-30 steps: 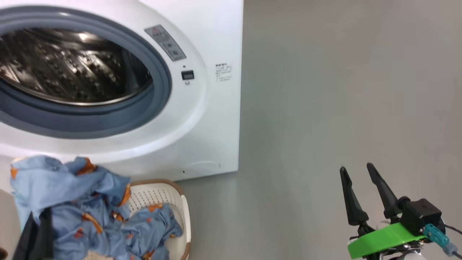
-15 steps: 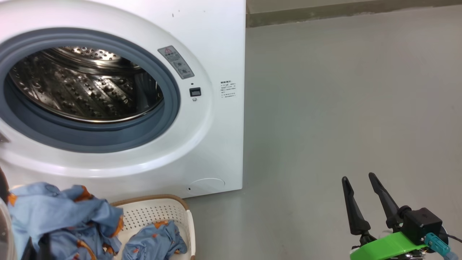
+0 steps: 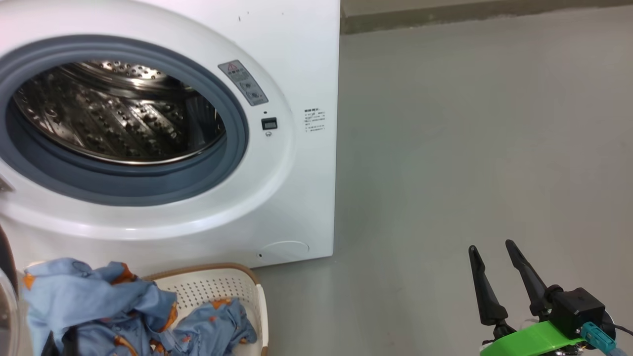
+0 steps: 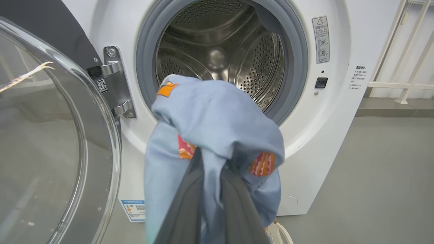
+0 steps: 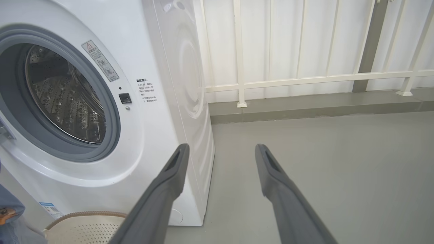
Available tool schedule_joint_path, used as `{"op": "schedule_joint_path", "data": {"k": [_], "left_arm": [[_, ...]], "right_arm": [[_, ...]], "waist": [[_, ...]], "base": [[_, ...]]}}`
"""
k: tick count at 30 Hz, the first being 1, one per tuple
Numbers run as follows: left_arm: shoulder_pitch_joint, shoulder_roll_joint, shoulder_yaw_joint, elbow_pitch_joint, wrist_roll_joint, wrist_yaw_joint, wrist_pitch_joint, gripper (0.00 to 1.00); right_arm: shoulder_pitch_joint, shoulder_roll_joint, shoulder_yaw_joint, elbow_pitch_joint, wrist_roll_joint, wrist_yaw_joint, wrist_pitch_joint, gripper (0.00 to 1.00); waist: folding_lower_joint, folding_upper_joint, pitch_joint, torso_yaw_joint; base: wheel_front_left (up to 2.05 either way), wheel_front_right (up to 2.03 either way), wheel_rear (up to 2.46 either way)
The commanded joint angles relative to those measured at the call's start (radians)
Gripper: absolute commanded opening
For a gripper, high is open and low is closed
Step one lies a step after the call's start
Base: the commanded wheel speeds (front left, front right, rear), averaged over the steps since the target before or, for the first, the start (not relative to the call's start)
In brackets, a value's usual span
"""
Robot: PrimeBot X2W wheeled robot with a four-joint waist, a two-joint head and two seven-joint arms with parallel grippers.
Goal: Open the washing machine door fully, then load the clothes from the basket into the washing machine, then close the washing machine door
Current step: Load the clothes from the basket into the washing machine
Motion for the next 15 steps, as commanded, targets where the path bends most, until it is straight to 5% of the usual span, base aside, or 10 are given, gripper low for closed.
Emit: {"op": "schedule_joint_path", "data": {"k": [1, 15], "left_arm": [[-0.046, 0.021, 0.028, -0.019, -0.002, 0.005, -0.005, 0.00], [-0.234, 0.090, -0.010, -0.013, -0.097, 0.005, -0.005, 0.00]], "right_arm": [[-0.011, -0.004, 0.026, -0.028, 0.000, 0.006, -0.005, 1.00], [-0.030, -0.004, 0.043, -0.072, 0.012, 0.006, -0.005, 1.00]], "waist": [[0.0000, 0.0000, 0.017, -0.002], [0.0000, 0.0000, 0.165, -0.018]], "base": [[0.00, 0.00, 0.00], [0.00, 0.00, 0.00]]}}
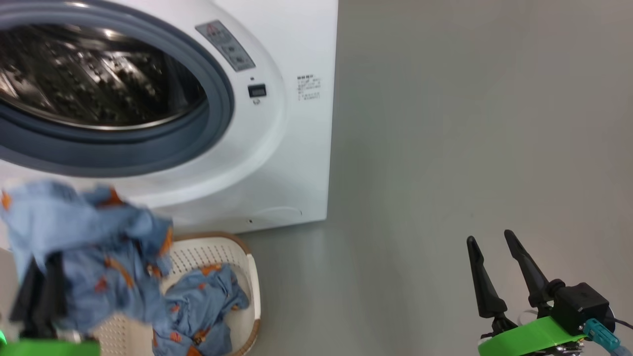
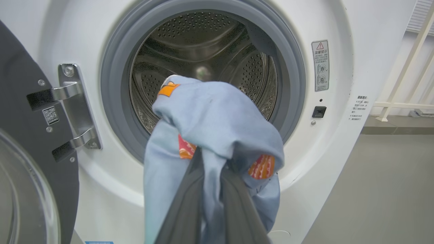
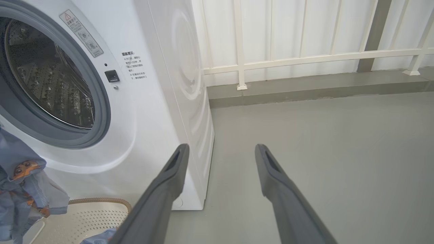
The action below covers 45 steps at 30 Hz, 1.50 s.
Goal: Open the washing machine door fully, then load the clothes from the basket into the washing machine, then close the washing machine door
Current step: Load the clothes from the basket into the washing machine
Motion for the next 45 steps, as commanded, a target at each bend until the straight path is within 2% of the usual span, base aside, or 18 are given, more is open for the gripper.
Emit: {"op": "schedule_joint_path", "data": {"k": [1, 10, 17, 26, 33, 39, 40, 45], "left_arm": [[-0.074, 0.042, 0.029, -0.020, -0.010, 0.005, -0.005, 0.00], [-0.294, 0.133, 0.033, -0.007, -0.058, 0.005, -0.005, 0.00], [-0.451, 0.174, 0.121, -0.024, -0.097, 0.005, -0.005, 0.00], [-0.528, 0.273, 0.107, 0.016, -0.148, 0.005, -0.005, 0.00], [-0.600, 0.360, 0.022, 0.092, -0.202, 0.005, -0.005, 0.00], [-0.733, 0.445, -0.083, 0.197, -0.276, 0.005, -0.005, 0.00], [-0.733, 0.445, -0.083, 0.197, -0.276, 0.005, -0.005, 0.00], [-0.864, 0.508, -0.203, 0.296, -0.358, 0.005, -0.005, 0.00]], "right_arm": [[-0.030, -0.004, 0.031, -0.032, 0.001, 0.006, -0.005, 1.00], [-0.061, -0.004, 0.064, -0.072, 0.007, 0.006, -0.005, 1.00], [-0.071, -0.004, 0.074, -0.114, 0.019, 0.006, -0.005, 1.00], [-0.098, -0.004, 0.116, -0.166, 0.041, 0.006, -0.005, 1.00], [-0.110, -0.004, 0.132, -0.187, 0.049, 0.006, -0.005, 1.00], [-0.119, -0.004, 0.154, -0.184, 0.052, 0.006, -0.005, 1.00], [-0.119, -0.004, 0.154, -0.184, 0.052, 0.006, -0.005, 1.00], [-0.123, -0.004, 0.169, -0.176, 0.055, 0.006, -0.005, 1.00]], "waist": [[0.0000, 0.0000, 0.050, -0.007], [0.0000, 0.0000, 0.173, -0.043], [0.0000, 0.0000, 0.299, -0.073], [0.0000, 0.0000, 0.451, -0.122], [0.0000, 0.0000, 0.520, -0.139], [0.0000, 0.0000, 0.558, -0.140], [0.0000, 0.0000, 0.558, -0.140], [0.0000, 0.0000, 0.582, -0.141]], "base": [[0.00, 0.00, 0.00], [0.00, 0.00, 0.00], [0.00, 0.00, 0.00], [0.00, 0.00, 0.00], [0.00, 0.00, 0.00], [0.00, 0.00, 0.00], [0.00, 0.00, 0.00], [0.00, 0.00, 0.00]]}}
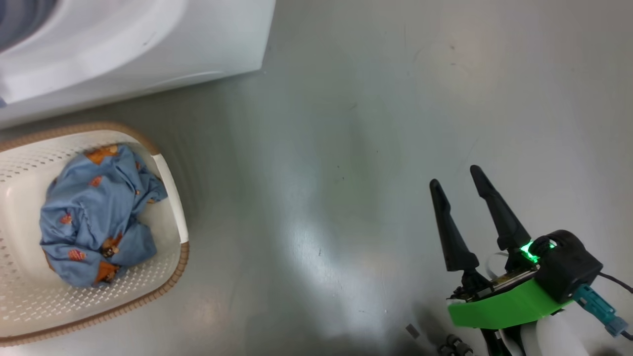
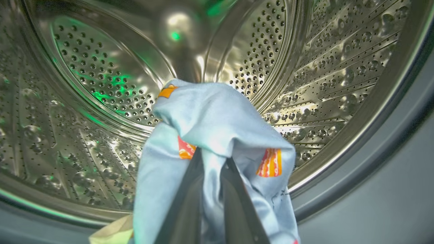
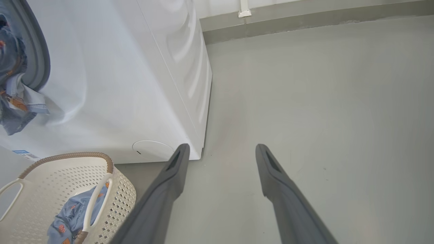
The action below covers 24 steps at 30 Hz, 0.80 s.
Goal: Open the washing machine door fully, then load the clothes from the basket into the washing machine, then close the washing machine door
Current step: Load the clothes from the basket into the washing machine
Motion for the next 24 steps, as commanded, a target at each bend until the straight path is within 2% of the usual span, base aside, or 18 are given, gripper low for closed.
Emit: {"op": "schedule_joint_path", "data": {"k": [1, 7, 14, 17, 24], "left_arm": [[-0.029, 0.071, 0.020, -0.004, -0.020, 0.005, 0.000, 0.00], [-0.183, 0.135, -0.121, 0.082, -0.109, 0.005, 0.048, 0.00], [-0.298, 0.177, -0.209, 0.101, -0.139, 0.005, 0.015, 0.00], [-0.338, 0.184, -0.201, 0.068, -0.117, 0.005, -0.003, 0.00], [-0.348, 0.140, -0.029, -0.110, -0.020, 0.005, -0.005, 0.00]], "right_arm": [[0.009, -0.004, 0.029, -0.015, 0.009, 0.006, -0.005, 1.00], [0.006, -0.004, 0.060, -0.006, 0.016, 0.006, -0.005, 1.00], [0.009, -0.004, 0.087, 0.000, 0.027, 0.006, -0.005, 1.00], [0.009, -0.004, 0.097, 0.001, 0.034, 0.006, -0.005, 1.00], [0.006, -0.004, 0.121, -0.007, 0.053, 0.006, -0.005, 1.00]], "waist": [[0.0000, 0.0000, 0.010, -0.003], [0.0000, 0.0000, 0.037, -0.015], [0.0000, 0.0000, 0.054, -0.035], [0.0000, 0.0000, 0.060, -0.045], [0.0000, 0.0000, 0.080, -0.067]], "base": [[0.00, 0.00, 0.00], [0.00, 0.00, 0.00], [0.00, 0.00, 0.00], [0.00, 0.00, 0.00], [0.00, 0.00, 0.00]]}}
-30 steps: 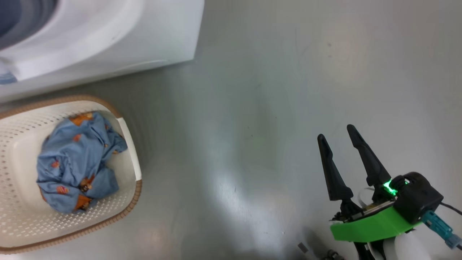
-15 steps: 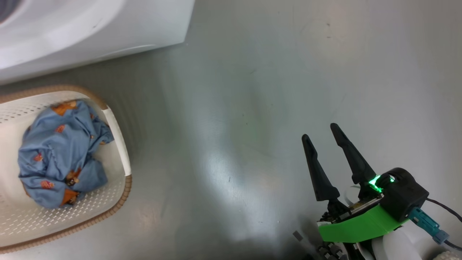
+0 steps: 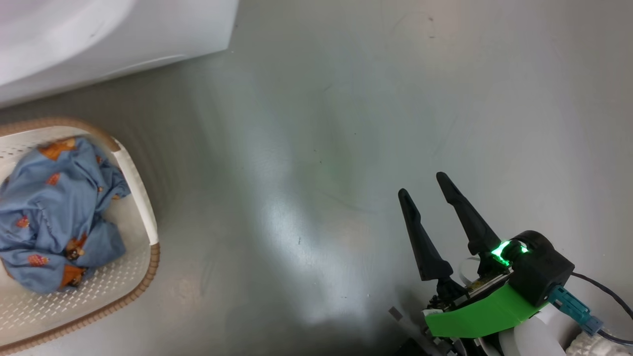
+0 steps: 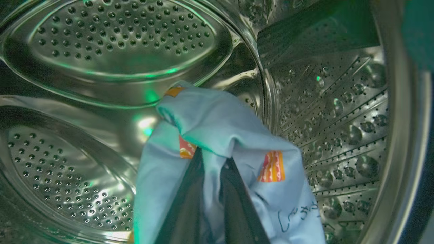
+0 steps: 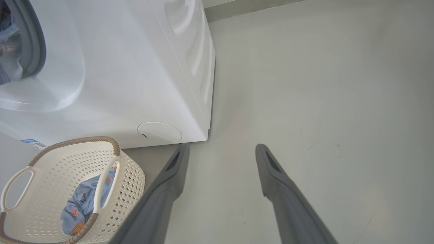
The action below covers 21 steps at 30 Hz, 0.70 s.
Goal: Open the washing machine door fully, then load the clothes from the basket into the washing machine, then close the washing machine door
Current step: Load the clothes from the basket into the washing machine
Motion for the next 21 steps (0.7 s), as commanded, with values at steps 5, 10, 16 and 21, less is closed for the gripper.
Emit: {"op": "schedule_joint_path", "data": {"k": [5, 10, 16, 21], "left_arm": [[0.081, 0.038, 0.062, -0.049, 0.028, 0.005, -0.004, 0.00], [0.117, 0.053, -0.003, 0.034, -0.017, 0.005, -0.004, 0.53], [0.106, 0.070, -0.063, 0.108, -0.059, 0.005, -0.004, 1.00], [0.104, 0.073, -0.132, 0.179, -0.093, 0.005, -0.002, 1.00]], "right_arm": [[0.019, -0.004, 0.029, -0.019, 0.023, 0.006, -0.005, 1.00], [0.017, -0.004, 0.029, -0.012, 0.026, 0.006, -0.005, 1.00], [0.013, -0.004, 0.027, -0.002, 0.029, 0.006, -0.005, 1.00], [0.007, -0.004, 0.016, 0.013, 0.032, 0.006, -0.005, 1.00]], "waist": [[0.0000, -0.0001, 0.006, -0.011], [0.0000, -0.0001, 0.003, -0.011], [0.0000, -0.0001, -0.010, -0.006], [0.0000, -0.0001, -0.038, 0.006]], "base": [[0.00, 0.00, 0.00], [0.00, 0.00, 0.00], [0.00, 0.00, 0.00], [0.00, 0.00, 0.00]]}}
